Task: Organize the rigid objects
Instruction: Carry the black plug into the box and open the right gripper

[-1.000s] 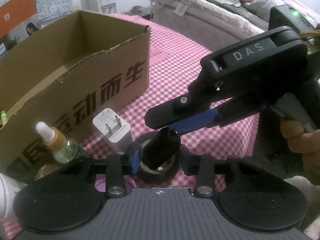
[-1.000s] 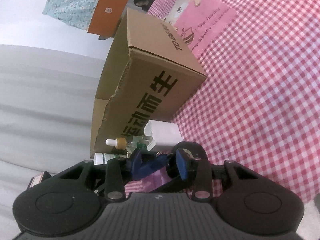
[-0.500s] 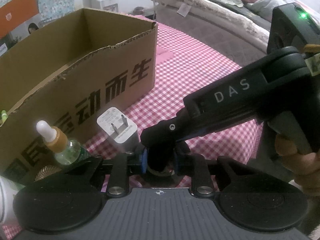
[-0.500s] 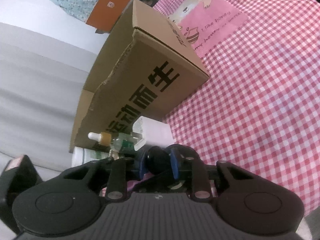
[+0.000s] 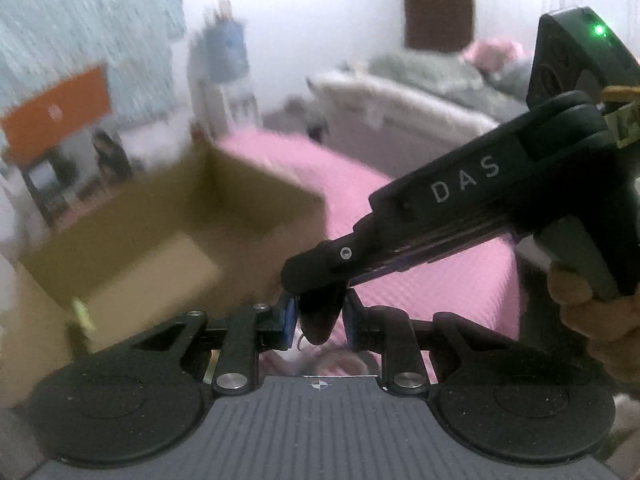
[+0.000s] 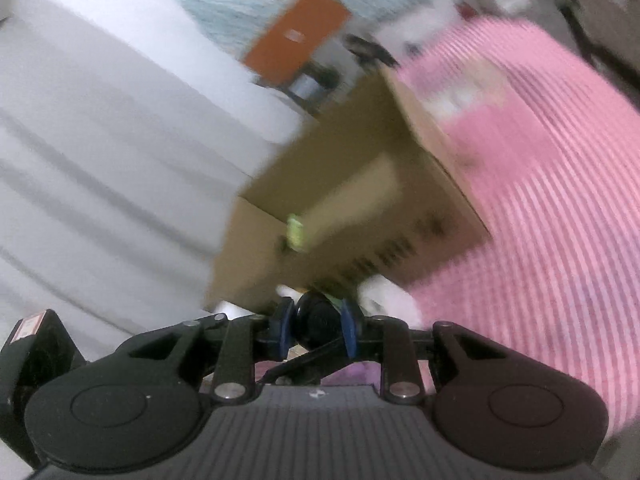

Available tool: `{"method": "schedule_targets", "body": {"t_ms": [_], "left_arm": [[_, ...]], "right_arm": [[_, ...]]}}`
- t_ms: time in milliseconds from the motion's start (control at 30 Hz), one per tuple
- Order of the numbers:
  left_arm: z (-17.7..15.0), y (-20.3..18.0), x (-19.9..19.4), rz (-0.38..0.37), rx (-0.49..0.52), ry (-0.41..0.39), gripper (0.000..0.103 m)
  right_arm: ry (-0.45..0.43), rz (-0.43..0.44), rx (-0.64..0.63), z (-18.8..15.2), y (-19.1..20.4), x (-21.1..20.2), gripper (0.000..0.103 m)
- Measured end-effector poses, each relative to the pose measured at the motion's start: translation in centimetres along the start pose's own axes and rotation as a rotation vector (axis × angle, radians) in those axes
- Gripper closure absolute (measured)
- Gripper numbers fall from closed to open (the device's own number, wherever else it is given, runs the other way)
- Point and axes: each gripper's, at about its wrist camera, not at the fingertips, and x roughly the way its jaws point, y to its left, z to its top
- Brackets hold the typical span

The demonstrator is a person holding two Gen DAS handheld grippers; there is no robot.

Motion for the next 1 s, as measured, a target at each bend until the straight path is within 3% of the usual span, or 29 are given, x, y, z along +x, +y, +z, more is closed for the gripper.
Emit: {"method": "schedule_targets", "body": {"t_ms": [167,267,367,533,700,833,1000], "left_arm": [[2.2,3.1,-2.6,0.11,-0.029,-0.037,0.081],[3.0,5.8,-2.4,0.173,-0.07,0.001,0.081],[3.1,9.1,-1.0,0.185,-0.144,0.069,0.081],[1.7,14.4,2.9,0.165,-0.266,0.226,0.081],[0.0,17.4,5.1,0.185,-0.33,0.322,0.082],[-0.7,17.8,4.8,0.19,-0.373,0.35,0.08],[-0.6,18.4,4.0,0.193,-0.389,0.318,0.076]], "right_arm": [[-0.005,0.084,-0.144,3.5,4.9,1.2,0.075],[0.053,0.137,-0.176,5.9,7.0,4.3,0.075],[0.148,0.157,-0.168,8.1,8.0,8.3,0.075],[0.364,0.135,-0.074,10.3,7.1,16.8,0.075],[0.505,0.072,-0.002,10.9,5.3,22.4,0.076],[0.606,0.03,0.045,11.4,3.9,26.1,0.076],[0.657,0.001,0.071,11.2,3.9,28.2,0.076]]}}
